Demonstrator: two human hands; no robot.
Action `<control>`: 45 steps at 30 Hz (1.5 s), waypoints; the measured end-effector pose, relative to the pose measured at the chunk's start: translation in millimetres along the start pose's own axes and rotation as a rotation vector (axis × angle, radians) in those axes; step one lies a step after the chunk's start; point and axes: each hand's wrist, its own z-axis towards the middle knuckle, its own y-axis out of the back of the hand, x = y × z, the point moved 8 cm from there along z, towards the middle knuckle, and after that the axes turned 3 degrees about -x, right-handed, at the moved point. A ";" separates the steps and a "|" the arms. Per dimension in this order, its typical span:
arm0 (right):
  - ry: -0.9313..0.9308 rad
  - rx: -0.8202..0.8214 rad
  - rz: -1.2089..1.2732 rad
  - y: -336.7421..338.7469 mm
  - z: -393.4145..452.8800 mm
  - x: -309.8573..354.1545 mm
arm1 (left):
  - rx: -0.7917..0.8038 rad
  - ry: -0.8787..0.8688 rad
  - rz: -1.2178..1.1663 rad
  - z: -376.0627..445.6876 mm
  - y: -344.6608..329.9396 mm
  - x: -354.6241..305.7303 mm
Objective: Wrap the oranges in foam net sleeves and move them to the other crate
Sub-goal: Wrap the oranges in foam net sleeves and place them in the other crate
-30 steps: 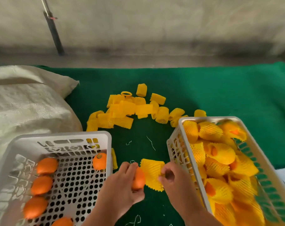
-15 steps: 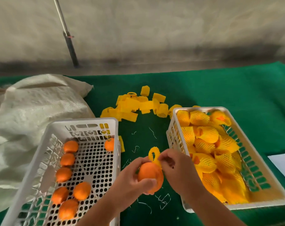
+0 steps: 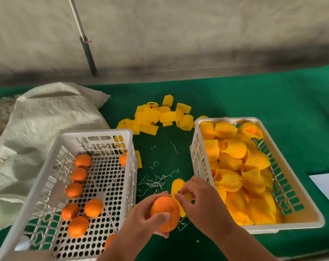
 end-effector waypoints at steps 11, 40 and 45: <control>0.011 0.186 0.070 -6.6 -6.2 -16.9 | 0.090 0.184 -0.066 1.8 -31.4 -0.5; 0.030 0.168 0.007 -7.3 4.7 -43.6 | -0.084 0.275 0.028 25.7 -49.3 -22.5; 0.013 0.143 -0.012 -9.0 2.4 -40.7 | -0.340 0.107 0.278 20.6 -23.8 -30.7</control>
